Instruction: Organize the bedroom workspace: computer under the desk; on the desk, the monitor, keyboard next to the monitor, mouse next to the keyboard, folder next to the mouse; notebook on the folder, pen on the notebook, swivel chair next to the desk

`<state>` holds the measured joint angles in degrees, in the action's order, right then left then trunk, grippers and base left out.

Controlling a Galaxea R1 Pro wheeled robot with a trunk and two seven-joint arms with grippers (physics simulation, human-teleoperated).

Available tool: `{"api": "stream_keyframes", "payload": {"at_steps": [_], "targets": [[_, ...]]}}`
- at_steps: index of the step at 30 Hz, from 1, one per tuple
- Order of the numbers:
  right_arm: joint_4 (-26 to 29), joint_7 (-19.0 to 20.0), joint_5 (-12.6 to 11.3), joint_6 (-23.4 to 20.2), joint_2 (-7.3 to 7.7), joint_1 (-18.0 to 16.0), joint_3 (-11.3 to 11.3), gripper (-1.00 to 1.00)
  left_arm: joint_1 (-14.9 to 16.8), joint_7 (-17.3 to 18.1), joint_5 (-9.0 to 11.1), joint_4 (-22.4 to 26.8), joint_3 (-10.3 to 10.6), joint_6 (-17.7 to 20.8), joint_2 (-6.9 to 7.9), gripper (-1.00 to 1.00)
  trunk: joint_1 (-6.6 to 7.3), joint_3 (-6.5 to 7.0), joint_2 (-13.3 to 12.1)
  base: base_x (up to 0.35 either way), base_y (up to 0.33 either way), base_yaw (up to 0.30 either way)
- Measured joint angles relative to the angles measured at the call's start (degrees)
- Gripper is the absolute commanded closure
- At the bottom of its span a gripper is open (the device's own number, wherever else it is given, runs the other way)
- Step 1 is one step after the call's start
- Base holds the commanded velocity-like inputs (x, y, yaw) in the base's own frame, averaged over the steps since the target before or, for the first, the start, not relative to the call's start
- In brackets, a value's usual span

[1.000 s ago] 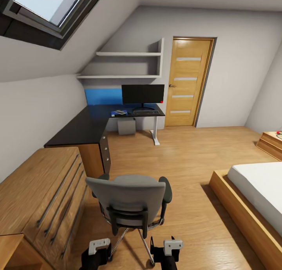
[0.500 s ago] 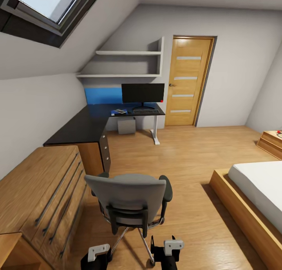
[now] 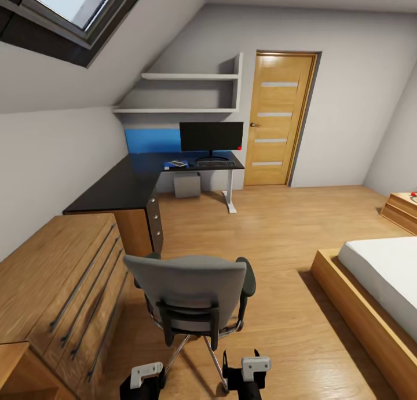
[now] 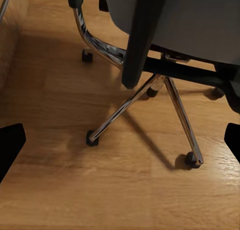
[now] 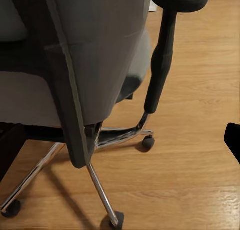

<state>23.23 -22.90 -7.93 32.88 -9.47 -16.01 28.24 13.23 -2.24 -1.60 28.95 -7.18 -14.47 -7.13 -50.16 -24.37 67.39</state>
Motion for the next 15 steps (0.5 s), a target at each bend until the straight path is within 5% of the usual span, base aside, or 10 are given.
{"api": "stream_keyframes", "payload": {"at_steps": [8, 15], "targets": [[-1.92, -0.17, 1.38, 6.61, -0.38, 0.07, 0.15, -1.0, 0.0, -0.04, -0.01, 0.0, -0.04, 0.07, -0.04, -1.0, -1.76, -1.44, 3.21, 0.0, 0.0, 0.0], [-2.4, -0.21, 1.48, 7.67, -0.4, 0.05, 0.26, -1.0, 0.0, -0.08, -0.06, 0.0, -0.06, 0.15, -0.11, -1.0, -3.3, -2.7, 6.02, 0.0, 0.0, 0.0]]}}
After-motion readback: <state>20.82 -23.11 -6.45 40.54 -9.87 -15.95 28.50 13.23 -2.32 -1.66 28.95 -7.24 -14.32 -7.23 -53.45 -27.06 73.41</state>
